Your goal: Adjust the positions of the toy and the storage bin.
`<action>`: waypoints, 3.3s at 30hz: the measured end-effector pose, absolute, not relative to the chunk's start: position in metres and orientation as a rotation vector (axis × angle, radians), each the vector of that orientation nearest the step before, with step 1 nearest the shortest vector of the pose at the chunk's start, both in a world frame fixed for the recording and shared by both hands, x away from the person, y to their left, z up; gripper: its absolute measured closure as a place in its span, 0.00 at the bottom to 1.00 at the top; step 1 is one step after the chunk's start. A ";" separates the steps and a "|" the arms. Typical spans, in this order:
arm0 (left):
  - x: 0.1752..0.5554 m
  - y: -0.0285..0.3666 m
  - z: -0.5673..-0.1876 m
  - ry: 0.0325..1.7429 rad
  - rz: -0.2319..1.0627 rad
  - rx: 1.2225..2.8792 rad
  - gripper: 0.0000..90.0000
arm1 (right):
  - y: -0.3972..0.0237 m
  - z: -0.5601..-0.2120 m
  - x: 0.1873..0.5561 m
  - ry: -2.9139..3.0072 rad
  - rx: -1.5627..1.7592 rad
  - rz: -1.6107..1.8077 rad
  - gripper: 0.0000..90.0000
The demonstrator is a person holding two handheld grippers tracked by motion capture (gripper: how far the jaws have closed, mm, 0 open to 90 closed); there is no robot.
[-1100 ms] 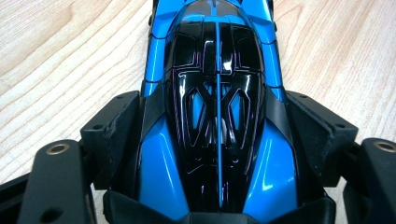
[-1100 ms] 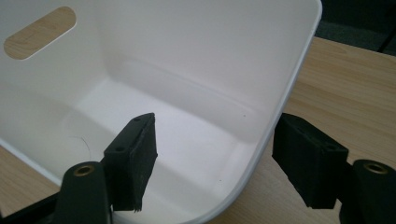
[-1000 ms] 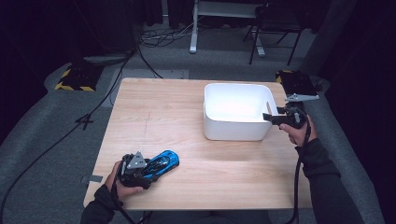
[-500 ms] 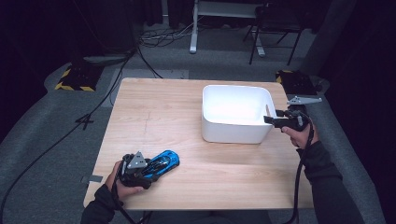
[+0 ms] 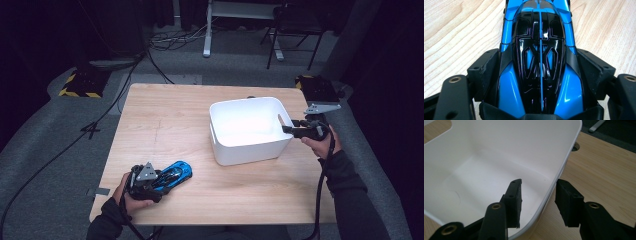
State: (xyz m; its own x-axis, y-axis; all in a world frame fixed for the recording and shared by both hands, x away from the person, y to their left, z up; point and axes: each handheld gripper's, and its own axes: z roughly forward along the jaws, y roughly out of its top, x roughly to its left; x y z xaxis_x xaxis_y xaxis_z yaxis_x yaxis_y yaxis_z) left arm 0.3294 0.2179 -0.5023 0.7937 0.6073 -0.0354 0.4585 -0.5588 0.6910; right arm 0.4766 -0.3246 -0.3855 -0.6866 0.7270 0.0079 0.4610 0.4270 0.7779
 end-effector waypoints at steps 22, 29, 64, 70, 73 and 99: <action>0.329 0.218 -0.502 0.784 0.269 2.263 0.28 | -0.318 -0.384 0.483 2.185 0.988 1.091 0.60; 0.329 0.218 -0.502 0.784 0.268 2.262 0.27 | -0.327 -0.372 0.447 2.115 0.996 1.145 0.54; 0.331 0.215 -0.502 0.779 0.290 2.265 0.28 | -0.298 -0.403 0.452 2.126 1.359 1.207 0.36; 0.332 0.213 -0.502 0.783 0.278 2.266 0.28 | -0.288 -0.400 0.470 2.163 1.275 1.182 0.49; 0.332 0.213 -0.502 0.782 0.279 2.268 0.28 | -0.280 -0.399 0.483 2.183 1.219 1.177 0.53; 0.333 0.211 -0.502 0.778 0.284 2.263 0.28 | -0.262 -0.397 0.434 2.141 1.321 1.175 0.22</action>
State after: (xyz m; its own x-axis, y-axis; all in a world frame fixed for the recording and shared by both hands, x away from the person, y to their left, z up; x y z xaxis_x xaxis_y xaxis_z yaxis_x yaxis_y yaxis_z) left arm 0.3331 0.2115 -0.5019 0.7940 0.6075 -0.0226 0.4500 -0.5625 0.6936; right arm 0.4337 -0.2625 -0.3966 -0.4966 0.8605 0.1141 0.5584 0.2161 0.8009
